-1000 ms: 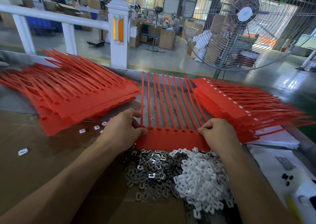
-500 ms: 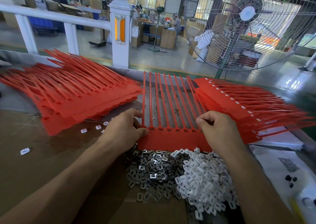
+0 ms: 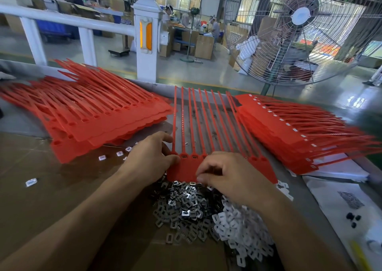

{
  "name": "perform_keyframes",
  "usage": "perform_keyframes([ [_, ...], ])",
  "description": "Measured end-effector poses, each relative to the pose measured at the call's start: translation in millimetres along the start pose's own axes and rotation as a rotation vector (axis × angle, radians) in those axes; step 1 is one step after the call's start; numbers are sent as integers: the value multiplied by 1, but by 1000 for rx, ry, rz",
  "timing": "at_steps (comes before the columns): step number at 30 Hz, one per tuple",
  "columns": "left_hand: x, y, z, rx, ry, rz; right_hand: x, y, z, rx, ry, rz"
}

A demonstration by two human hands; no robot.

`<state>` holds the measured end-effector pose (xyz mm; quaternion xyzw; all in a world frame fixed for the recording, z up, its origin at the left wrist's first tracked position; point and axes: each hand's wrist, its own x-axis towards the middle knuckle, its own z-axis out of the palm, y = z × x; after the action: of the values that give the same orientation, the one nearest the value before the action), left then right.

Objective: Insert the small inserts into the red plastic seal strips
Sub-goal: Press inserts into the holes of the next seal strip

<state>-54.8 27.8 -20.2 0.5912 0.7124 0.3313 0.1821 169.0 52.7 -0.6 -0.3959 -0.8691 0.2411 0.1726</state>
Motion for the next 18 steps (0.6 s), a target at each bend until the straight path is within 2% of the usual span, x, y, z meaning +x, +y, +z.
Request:
perform_keyframes([
  [18,-1,2,1,3,4,-15,4,-12,12,-173,-46,3],
])
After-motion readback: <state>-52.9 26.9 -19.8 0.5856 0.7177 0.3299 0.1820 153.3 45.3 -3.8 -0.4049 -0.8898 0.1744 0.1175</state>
